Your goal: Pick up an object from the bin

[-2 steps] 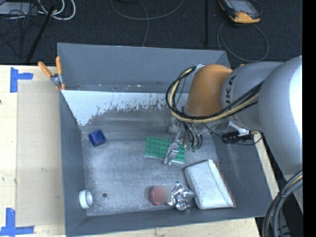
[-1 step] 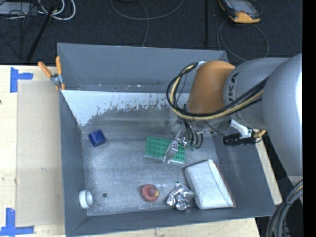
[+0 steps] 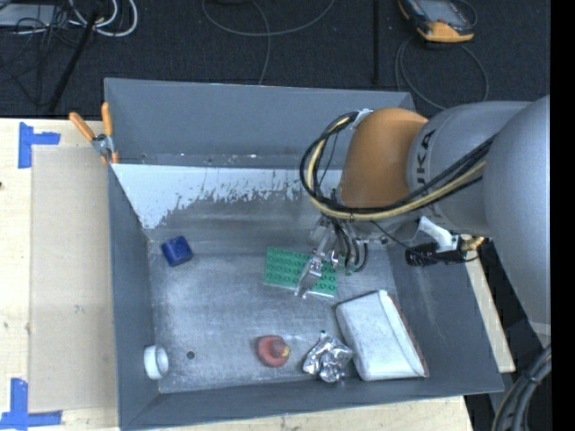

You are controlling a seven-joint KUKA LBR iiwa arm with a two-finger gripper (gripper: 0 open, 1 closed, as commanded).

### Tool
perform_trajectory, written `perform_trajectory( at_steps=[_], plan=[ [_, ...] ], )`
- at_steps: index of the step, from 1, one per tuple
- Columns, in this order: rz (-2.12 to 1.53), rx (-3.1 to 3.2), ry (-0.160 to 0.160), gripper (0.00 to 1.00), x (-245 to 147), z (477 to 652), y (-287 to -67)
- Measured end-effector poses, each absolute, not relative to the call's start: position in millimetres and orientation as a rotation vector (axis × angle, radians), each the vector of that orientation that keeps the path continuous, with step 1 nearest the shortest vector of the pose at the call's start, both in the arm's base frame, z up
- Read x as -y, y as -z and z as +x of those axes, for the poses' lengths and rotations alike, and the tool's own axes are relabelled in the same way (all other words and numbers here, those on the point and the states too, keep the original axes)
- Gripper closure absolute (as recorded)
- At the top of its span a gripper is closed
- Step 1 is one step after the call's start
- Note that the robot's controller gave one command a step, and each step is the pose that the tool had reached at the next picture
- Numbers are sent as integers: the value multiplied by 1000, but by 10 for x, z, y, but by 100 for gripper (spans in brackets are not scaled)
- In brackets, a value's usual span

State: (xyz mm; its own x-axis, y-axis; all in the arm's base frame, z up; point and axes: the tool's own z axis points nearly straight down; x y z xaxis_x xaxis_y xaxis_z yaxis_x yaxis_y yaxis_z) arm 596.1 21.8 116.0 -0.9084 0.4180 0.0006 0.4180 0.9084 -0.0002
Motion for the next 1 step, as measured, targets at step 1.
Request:
perform_trajectory(
  at_steps=[1],
  plan=[
    [-1084, 2955, 7, 0, -250, 5920, -756]
  ],
)
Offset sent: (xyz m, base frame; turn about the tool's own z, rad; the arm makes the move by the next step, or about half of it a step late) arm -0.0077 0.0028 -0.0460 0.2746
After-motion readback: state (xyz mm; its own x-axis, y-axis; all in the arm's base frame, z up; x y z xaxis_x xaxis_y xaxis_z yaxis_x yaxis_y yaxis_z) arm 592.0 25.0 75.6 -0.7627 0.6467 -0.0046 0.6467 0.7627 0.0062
